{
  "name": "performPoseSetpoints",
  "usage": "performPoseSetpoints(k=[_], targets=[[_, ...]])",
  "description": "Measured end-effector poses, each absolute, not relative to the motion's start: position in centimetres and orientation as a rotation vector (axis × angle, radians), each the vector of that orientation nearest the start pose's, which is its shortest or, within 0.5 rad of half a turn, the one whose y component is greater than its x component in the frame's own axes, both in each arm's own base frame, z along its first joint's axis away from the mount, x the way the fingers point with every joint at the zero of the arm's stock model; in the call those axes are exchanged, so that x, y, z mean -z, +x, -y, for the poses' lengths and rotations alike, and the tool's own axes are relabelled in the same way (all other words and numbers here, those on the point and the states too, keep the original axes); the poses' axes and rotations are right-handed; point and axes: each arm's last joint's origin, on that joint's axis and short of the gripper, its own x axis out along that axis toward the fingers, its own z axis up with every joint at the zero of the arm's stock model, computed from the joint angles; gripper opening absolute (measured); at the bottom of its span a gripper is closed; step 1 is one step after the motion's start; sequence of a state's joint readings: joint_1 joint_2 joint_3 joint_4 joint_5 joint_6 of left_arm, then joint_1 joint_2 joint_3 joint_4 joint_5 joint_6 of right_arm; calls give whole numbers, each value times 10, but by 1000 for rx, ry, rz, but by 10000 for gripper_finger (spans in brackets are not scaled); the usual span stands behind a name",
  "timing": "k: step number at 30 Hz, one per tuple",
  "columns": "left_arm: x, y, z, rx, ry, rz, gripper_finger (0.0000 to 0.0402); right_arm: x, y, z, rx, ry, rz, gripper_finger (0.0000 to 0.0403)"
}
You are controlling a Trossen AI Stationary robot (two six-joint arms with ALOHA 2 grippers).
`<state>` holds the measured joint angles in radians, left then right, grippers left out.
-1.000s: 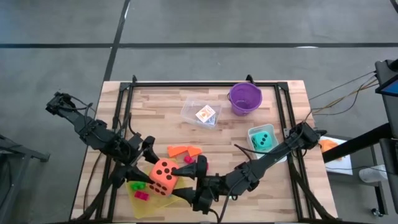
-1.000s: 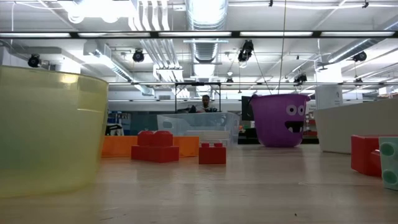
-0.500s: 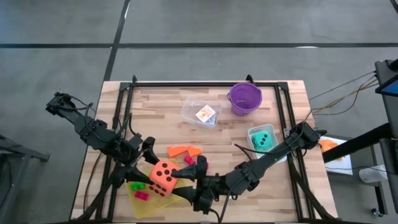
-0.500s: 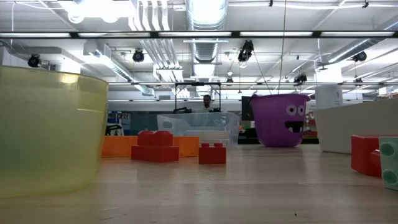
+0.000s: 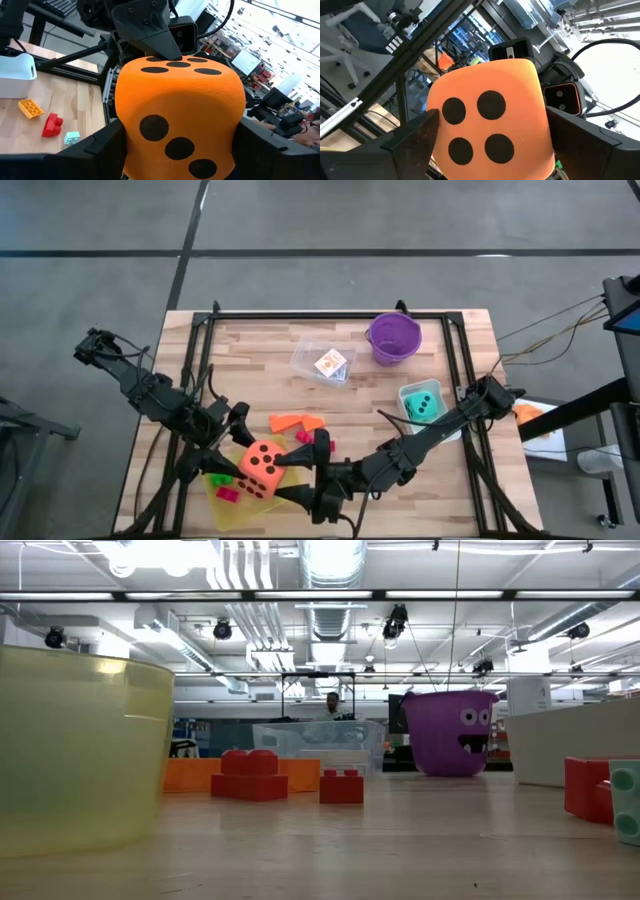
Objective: Pick & Place Toys
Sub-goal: Put the orange dice into the white bin
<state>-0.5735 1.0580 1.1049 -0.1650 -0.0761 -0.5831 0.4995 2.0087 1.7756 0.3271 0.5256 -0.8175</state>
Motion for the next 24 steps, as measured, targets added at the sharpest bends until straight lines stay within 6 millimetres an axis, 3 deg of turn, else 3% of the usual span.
performPoseSetpoints(k=[20, 24], targets=[[-395, 193, 122, 456, -525, -247, 276, -353, 423, -221, 49, -786, 73, 359], [-395, 193, 122, 461, -519, -249, 276, -351, 422, -222, -22, -813, 76, 360]])
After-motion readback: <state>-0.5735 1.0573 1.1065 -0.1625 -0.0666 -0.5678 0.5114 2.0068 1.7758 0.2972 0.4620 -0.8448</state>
